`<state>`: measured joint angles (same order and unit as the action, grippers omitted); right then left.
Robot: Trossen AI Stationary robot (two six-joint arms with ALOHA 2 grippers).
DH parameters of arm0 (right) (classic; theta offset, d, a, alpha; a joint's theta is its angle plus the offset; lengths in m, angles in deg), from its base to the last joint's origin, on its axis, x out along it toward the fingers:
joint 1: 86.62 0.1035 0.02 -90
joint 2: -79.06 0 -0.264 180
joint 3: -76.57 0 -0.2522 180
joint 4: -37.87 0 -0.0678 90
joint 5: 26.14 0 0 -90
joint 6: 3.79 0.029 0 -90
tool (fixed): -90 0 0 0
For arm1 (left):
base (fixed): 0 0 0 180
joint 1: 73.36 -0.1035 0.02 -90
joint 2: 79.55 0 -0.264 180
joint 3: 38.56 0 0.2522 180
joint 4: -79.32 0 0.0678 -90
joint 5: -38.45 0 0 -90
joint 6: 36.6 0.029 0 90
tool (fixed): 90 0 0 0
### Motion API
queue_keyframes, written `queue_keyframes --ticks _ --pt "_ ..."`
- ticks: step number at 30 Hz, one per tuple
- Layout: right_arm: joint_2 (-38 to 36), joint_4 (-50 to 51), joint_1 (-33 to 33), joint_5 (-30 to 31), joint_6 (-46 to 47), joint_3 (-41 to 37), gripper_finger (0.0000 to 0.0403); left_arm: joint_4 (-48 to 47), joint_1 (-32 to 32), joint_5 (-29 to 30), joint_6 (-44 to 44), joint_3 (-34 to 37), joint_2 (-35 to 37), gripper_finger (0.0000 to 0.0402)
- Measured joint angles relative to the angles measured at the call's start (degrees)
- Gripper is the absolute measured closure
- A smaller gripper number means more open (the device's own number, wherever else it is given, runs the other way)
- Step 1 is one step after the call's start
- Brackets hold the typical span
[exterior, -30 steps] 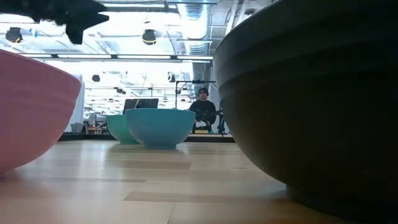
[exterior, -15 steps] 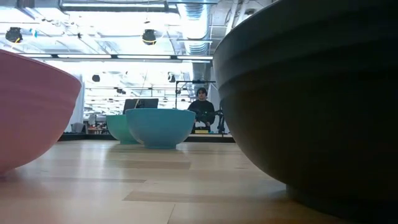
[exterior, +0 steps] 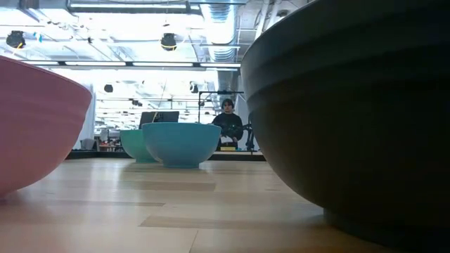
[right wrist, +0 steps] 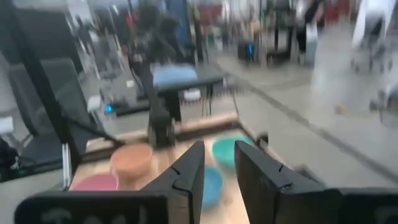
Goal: Nest bowls inside each other
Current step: Stack the top black bowl on top of the blue bowl
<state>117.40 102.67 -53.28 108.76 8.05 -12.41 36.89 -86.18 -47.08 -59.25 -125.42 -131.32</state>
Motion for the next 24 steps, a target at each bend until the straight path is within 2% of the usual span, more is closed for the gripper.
queue_keyframes --ticks 3,6,9,14,20,24 --pt "3.4 2.0 0.0 -0.1 5.8 1.6 0.0291 -0.1 0.0 -3.5 -1.3 0.0 0.4 0.0290" --pt "5.3 2.1 0.0 -3.6 16.0 1.6 0.0291 -0.1 0.0 -8.0 -3.9 -0.1 1.0 0.0290" --pt "6.8 2.2 0.0 -7.1 15.7 1.6 0.0291 -0.2 0.4 -11.7 -1.9 -0.1 1.6 0.0290" --pt "8.6 3.7 0.0 -8.3 13.9 1.6 0.0291 0.0 0.7 -8.4 1.5 -0.1 1.5 0.0290" --pt "9.5 6.3 0.0 -10.9 24.8 1.6 0.0291 -1.5 0.7 -6.9 1.5 -0.1 1.5 0.0290" --pt "10.5 7.7 0.0 -12.0 26.1 1.6 0.0291 -1.9 0.8 -6.9 1.5 -0.1 1.6 0.0290"
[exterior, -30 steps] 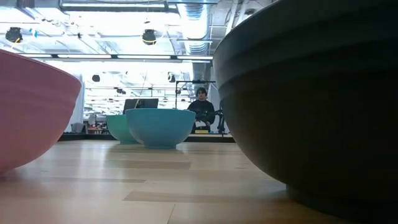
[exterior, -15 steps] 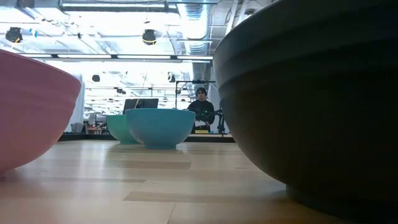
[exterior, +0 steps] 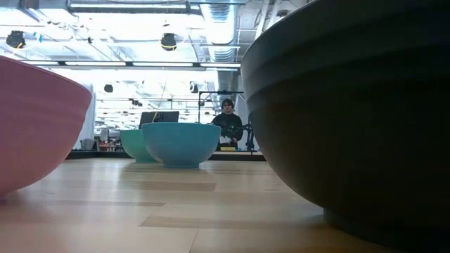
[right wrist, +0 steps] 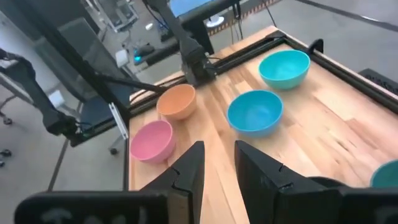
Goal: Nest bowls inside each other
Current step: Stack the top black bowl on top of the blue bowl
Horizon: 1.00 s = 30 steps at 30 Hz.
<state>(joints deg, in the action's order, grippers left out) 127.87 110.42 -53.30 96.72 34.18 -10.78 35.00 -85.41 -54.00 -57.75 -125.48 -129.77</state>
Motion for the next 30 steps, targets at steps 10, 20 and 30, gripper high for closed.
queue_keyframes --ticks 10,20,30 --pt "4.8 6.4 -1.2 0.1 5.1 0.0 0.0291 0.0 0.0 0.2 0.6 0.0 0.0 0.0290" --pt "13.5 5.7 -5.6 0.1 -5.2 0.0 0.0291 0.0 0.0 0.3 0.1 0.0 0.0 0.0290" --pt "25.7 21.4 -20.0 -10.0 -6.6 -1.2 0.0291 0.0 0.0 0.3 -2.3 0.0 0.0 0.0290"
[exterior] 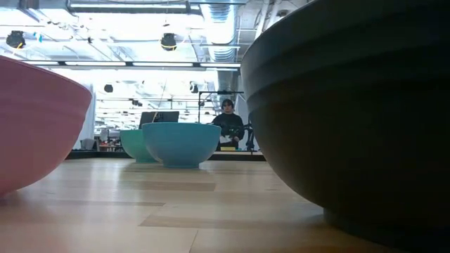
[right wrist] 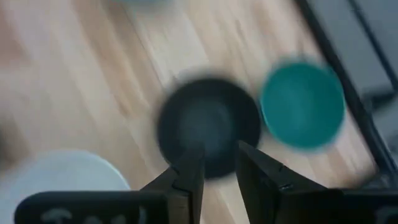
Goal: Nest bowls inside each other
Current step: Stack the top black bowl on top of the blue bowl
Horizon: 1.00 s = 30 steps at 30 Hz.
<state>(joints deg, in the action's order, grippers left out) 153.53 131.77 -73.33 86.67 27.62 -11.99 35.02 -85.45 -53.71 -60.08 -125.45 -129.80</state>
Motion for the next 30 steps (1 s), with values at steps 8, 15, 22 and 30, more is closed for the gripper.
queue_keyframes --ticks 8,15,22,30 --pt "5.5 -9.8 -8.5 -8.4 -10.3 -7.4 0.0291 0.0 0.0 0.0 -0.1 0.0 0.0 0.0290" --pt "13.0 -11.4 -11.9 -9.7 -12.3 -7.6 0.0291 -1.3 0.0 0.0 -0.1 0.1 0.0 0.0290" --pt "19.8 -11.0 -11.9 -10.7 -12.0 -7.6 0.0291 -1.9 0.0 0.0 0.2 0.1 0.0 0.0290" --pt "28.3 -11.4 -14.1 -18.7 -15.4 -7.1 0.0276 -1.9 0.0 0.0 0.2 0.1 0.0 0.0290"
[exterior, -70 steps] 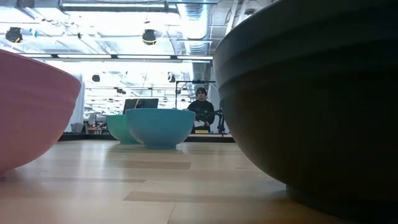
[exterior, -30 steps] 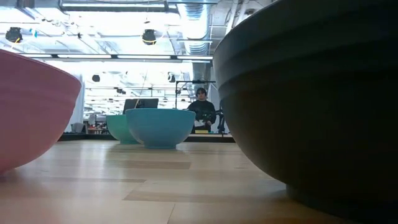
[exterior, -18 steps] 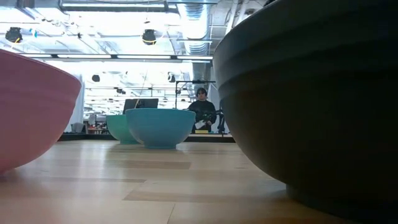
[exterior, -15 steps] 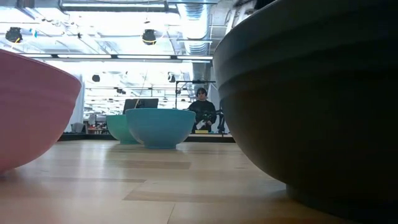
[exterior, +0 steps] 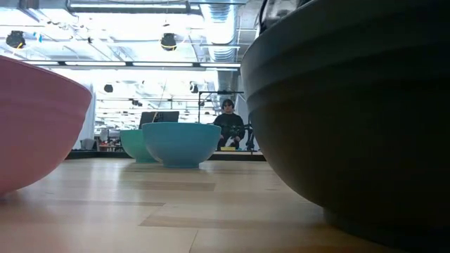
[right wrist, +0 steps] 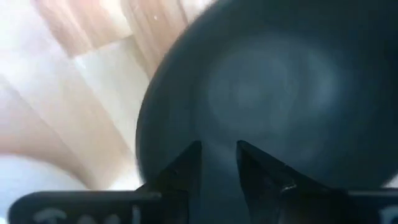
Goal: Nest bowls inside each other
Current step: Stack the top black bowl on top of the blue bowl
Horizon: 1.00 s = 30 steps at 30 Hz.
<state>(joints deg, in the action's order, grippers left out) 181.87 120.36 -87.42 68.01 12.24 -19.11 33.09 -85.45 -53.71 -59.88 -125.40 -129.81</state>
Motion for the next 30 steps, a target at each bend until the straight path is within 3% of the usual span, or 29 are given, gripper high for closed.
queue_keyframes --ticks 5,13,19,24,30 --pt "2.7 2.4 -0.5 -0.7 -1.1 1.6 0.0236 0.0 0.0 0.0 -0.8 0.0 0.0 0.0290" --pt "0.6 4.2 -0.5 -1.3 -1.1 4.9 0.0177 0.0 0.0 -0.1 -1.0 0.0 0.0 0.0290" --pt "0.4 5.7 1.5 -1.8 -1.0 8.2 0.0168 0.0 0.0 -0.2 -1.0 0.0 0.0 0.0290" --pt "0.4 -0.2 3.6 -5.4 -1.0 8.0 0.0168 0.0 0.0 -0.2 -1.4 0.0 0.0 0.0290" --pt "0.5 -4.1 4.9 -5.5 -1.0 7.9 0.0168 -0.1 0.0 -0.2 -1.4 0.0 0.0 0.0290"
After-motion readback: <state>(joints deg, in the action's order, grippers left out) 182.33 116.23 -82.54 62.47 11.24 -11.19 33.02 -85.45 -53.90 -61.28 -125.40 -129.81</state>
